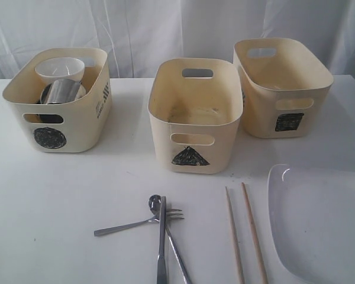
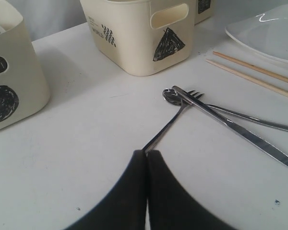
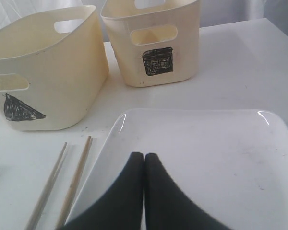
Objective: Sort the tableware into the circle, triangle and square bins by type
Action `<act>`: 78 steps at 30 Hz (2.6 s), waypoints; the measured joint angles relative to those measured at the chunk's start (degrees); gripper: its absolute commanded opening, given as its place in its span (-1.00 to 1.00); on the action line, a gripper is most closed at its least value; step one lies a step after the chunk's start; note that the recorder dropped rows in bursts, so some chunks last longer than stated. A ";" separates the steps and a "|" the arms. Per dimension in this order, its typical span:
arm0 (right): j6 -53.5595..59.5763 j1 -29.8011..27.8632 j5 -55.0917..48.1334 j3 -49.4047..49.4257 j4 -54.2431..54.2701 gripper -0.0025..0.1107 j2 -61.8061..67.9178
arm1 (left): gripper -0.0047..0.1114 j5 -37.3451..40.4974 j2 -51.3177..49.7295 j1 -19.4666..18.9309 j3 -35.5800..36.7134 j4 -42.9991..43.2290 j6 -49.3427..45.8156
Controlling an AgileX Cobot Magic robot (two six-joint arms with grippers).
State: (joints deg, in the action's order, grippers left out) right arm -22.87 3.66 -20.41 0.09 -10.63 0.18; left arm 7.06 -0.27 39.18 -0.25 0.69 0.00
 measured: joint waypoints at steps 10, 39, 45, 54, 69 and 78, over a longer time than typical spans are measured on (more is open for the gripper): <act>0.00 0.00 0.00 0.00 0.00 -0.96 0.00 | -0.92 0.00 0.00 0.00 0.00 0.00 0.00; -12.27 2.60 15.45 -6.60 6.23 -0.41 0.41 | -0.92 0.00 0.00 0.00 0.00 0.00 0.00; 9.41 9.36 -5.06 -22.89 17.93 -0.19 15.55 | -0.92 0.00 0.00 0.00 0.00 0.00 0.00; 27.00 11.93 -24.52 -45.83 30.93 -0.19 62.14 | -0.92 0.00 0.00 0.00 0.00 0.00 0.00; 26.54 17.03 -21.05 -47.92 30.04 -0.19 72.02 | -0.92 0.00 0.00 0.00 0.00 0.00 0.00; 12.11 25.35 -25.20 -59.93 15.58 -0.19 86.43 | -0.92 0.00 0.00 0.00 0.00 0.00 0.00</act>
State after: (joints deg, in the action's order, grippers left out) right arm -10.76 29.01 -45.62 -59.84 4.94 86.60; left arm 7.06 -0.27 39.18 -0.25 0.69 0.00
